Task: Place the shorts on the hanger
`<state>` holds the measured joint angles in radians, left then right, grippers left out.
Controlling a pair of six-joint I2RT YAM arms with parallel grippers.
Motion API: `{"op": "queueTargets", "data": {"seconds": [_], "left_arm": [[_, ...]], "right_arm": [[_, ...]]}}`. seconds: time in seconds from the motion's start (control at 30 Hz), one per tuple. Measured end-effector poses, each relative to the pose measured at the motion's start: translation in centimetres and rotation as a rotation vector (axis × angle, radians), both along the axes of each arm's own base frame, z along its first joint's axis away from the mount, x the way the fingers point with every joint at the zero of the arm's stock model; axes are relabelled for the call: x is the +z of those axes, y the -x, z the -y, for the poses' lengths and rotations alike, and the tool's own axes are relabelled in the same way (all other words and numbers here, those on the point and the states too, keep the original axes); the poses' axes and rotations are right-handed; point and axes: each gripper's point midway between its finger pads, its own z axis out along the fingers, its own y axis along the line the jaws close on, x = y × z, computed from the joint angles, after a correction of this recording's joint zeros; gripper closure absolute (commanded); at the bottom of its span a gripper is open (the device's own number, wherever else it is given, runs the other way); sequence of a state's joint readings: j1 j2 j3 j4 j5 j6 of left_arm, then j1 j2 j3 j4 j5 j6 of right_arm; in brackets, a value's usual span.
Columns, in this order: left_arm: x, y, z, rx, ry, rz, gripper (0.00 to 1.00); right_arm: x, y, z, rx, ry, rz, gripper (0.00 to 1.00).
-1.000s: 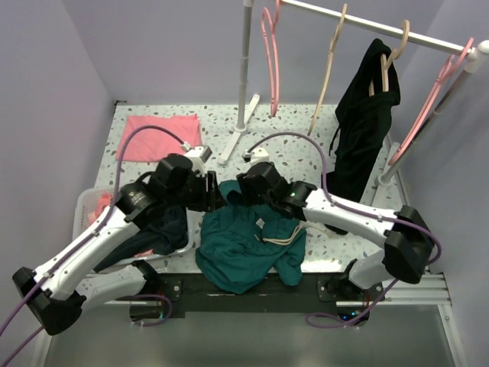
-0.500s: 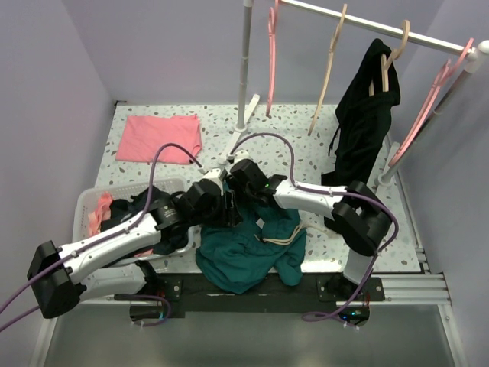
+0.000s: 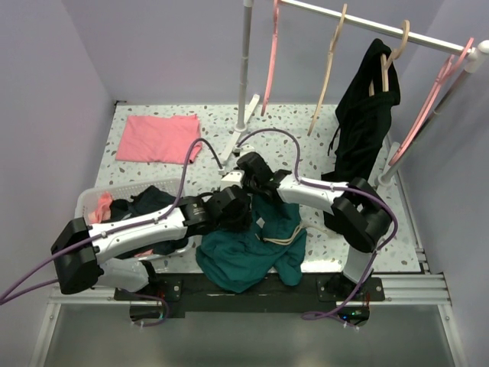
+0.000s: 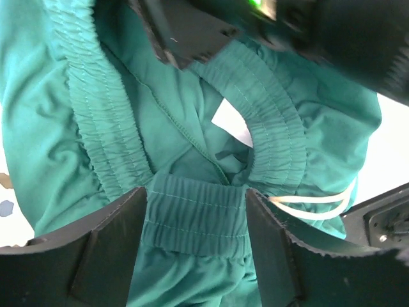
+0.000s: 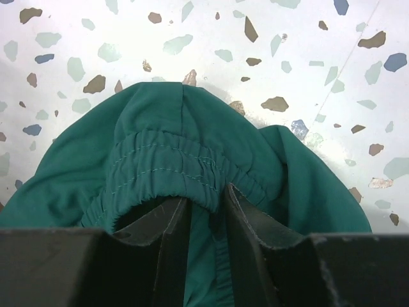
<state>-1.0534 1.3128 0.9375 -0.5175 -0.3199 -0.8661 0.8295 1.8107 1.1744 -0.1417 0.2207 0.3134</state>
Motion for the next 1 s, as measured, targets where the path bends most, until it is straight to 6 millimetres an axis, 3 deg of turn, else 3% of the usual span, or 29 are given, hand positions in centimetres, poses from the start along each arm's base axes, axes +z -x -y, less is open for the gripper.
{"op": "queueTargets", "data": {"seconds": [0.23,0.33,0.47,0.5,0.6,0.73,0.83,1.0], "left_arm": [[-0.3,-0.3,0.9,-0.018,-0.102,0.026,0.28],[-0.6,-0.8,0.9,-0.003,-0.136,0.04,0.36],[-1.1,-1.0,0.7,0.015,-0.162,0.05,0.64],[-1.1,-0.9,0.7,0.015,-0.163,0.052,0.78],[-1.2,-0.8,0.7,0.012,-0.163,0.051,1.0],[-2.4,0.5,-0.1,-0.022,-0.183,0.029,1.0],[-2.8,1.4,-1.5,-0.025,-0.194,0.015,1.0],[-1.0,1.6,-3.3,0.022,-0.18,0.038,1.0]], "right_arm": [[-0.3,-0.7,0.9,-0.03,-0.006,-0.016,0.73],[-0.6,-1.0,1.5,-0.049,0.0,-0.026,0.76],[-1.2,-0.8,2.0,-0.064,0.021,-0.044,0.82],[-1.3,-0.8,2.1,-0.068,0.024,-0.045,0.83],[-1.2,-0.7,2.5,-0.087,0.037,-0.044,0.86],[-0.1,-0.1,2.6,-0.098,0.049,-0.028,0.88],[2.1,0.7,2.1,-0.088,0.03,0.008,0.9],[6.3,1.5,2.5,-0.094,-0.02,0.064,0.94]]}}
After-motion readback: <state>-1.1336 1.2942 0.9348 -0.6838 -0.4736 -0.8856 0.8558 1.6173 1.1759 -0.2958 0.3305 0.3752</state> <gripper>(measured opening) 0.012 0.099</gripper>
